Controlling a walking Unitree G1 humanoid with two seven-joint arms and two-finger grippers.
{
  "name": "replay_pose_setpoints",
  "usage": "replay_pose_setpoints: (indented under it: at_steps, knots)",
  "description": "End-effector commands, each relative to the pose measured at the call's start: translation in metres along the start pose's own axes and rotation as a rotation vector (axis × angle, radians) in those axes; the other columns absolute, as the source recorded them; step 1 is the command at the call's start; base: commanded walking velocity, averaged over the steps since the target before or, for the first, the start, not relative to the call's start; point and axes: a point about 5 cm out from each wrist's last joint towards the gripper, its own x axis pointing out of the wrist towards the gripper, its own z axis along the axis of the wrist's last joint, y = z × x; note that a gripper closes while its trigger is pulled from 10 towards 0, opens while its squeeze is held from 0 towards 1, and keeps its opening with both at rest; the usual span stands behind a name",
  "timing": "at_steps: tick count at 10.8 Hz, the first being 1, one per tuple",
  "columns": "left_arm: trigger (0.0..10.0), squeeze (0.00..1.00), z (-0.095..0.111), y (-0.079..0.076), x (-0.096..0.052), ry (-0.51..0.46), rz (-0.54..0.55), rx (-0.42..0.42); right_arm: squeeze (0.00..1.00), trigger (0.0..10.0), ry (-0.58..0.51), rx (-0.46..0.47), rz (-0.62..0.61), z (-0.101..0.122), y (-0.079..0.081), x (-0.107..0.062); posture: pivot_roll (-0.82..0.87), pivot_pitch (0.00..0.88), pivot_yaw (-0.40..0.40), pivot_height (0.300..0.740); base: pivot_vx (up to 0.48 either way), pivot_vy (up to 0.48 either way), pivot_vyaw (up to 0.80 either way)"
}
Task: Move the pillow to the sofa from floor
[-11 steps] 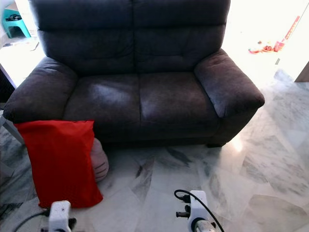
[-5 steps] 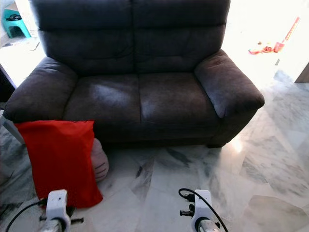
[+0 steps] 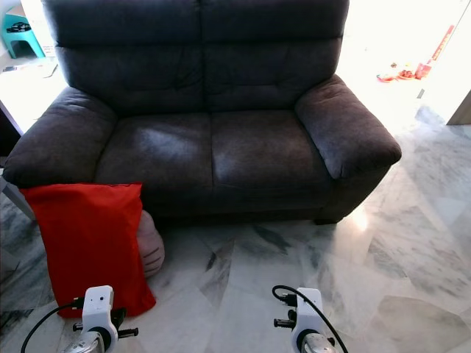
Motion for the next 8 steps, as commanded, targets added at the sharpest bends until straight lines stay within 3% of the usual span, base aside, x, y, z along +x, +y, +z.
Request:
replay_pose_setpoints:
  at_steps: [1,8]
  knots:
    - [10.0,0.00,-0.0012,0.0020,-0.0002,0.016,0.002,0.017,0.00,10.0,0.002,0.015,0.001,-0.0006,0.0011,0.0000,0.08,0.082,-0.005,0.740,0.000,0.000,0.00]
    - [10.0,0.00,0.0024,0.0043,0.0009,0.016,0.010,0.018,0.00,10.0,-0.001,0.017,0.006,-0.0023,0.0026,-0.0003,0.08,0.085,-0.002,0.740,0.000,0.000,0.00]
